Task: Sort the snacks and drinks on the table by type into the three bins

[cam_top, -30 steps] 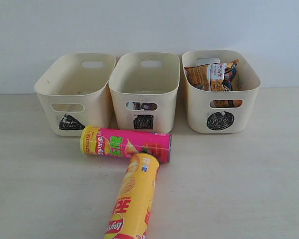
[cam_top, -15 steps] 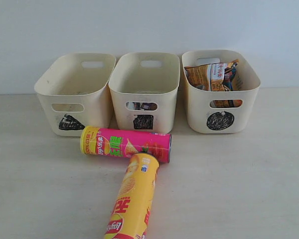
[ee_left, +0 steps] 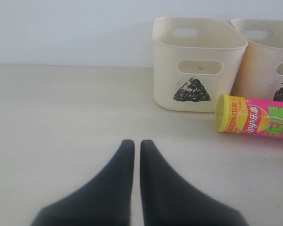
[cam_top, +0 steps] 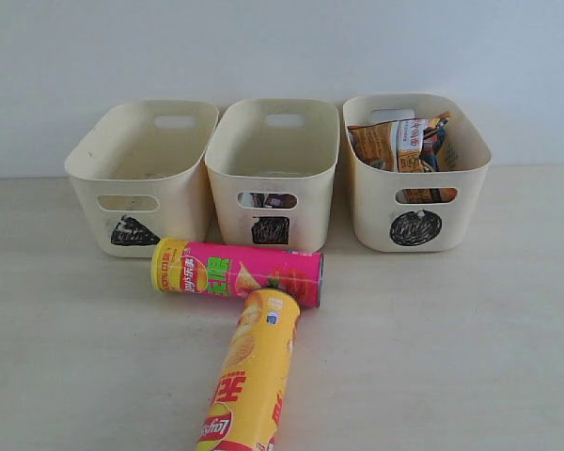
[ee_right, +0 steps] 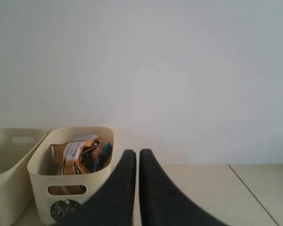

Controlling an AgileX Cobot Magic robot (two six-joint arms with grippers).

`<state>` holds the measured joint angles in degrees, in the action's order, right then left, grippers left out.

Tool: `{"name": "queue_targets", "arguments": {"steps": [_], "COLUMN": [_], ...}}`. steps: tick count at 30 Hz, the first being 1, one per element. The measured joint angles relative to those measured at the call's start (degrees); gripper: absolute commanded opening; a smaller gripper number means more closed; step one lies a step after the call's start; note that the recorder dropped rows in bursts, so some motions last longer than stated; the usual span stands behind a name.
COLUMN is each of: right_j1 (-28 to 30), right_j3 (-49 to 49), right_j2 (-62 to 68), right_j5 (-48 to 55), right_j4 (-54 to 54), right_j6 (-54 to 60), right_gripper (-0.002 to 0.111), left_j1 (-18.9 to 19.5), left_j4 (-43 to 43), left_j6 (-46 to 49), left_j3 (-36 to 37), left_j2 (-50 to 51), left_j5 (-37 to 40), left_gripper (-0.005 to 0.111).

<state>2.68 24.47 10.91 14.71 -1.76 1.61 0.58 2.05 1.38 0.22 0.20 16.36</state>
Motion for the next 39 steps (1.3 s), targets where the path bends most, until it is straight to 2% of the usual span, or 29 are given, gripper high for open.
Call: {"name": "queue_targets", "arguments": {"steps": [14, 20, 39], "right_j1": [0.0, 0.0, 0.0], "right_j3": [-16.85, -23.47, -24.27], "right_j2": [-10.21, -10.51, -10.6], "right_j5": [0.41, -0.04, 3.97], "right_j4": [1.76, 1.76, 1.76], "right_j6": [-2.94, -2.09, -1.01], "right_gripper": [0.0, 0.0, 0.0], "left_j1": [0.0, 0.0, 0.0], "left_j4": [0.0, 0.0, 0.0], "left_j6": [0.0, 0.0, 0.0], "left_j3": [0.0, 0.0, 0.0], "left_j2": [0.0, 0.0, 0.0], "left_j5": [0.0, 0.0, 0.0], "left_gripper": [0.004, 0.004, 0.004]}}
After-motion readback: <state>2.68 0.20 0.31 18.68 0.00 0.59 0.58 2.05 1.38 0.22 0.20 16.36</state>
